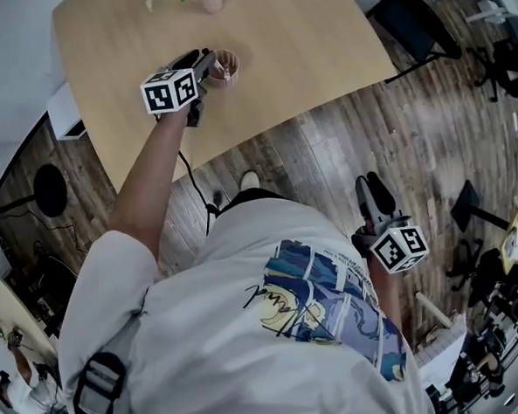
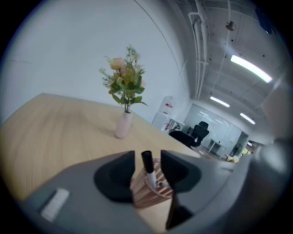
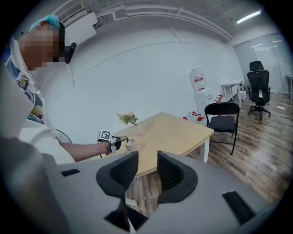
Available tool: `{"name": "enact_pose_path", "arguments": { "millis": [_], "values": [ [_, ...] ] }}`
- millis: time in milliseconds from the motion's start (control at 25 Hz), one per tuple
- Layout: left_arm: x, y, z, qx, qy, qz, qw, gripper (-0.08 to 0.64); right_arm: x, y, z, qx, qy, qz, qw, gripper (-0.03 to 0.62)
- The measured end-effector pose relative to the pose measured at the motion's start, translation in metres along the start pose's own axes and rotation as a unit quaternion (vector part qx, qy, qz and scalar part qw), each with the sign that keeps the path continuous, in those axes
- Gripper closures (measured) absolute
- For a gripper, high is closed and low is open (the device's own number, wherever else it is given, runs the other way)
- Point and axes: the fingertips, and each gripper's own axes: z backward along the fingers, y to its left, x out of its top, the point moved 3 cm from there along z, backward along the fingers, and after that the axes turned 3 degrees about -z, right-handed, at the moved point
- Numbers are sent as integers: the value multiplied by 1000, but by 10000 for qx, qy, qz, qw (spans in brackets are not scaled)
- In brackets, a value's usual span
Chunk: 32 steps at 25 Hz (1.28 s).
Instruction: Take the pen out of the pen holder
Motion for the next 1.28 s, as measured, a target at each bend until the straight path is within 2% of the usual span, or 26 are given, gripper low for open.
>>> {"name": "enact_pose_path", "arguments": {
  "millis": [280, 440, 880, 1280],
  "values": [
    [-2, 2, -14, -118, 18, 108, 9999, 395, 1, -2, -9, -135, 138, 177, 9997, 520],
    [1, 2, -16, -104, -19, 59, 9999, 471, 3, -2, -9, -157, 132, 223, 9995, 521],
    [13, -6, -6, -38, -237, -149, 9996, 483, -8, -8, 10, -263, 56, 114, 9996, 528],
    [51, -29, 23, 94, -655, -497, 9966, 483, -25, -16, 39, -163, -11, -26, 9999, 529]
  ]
}}
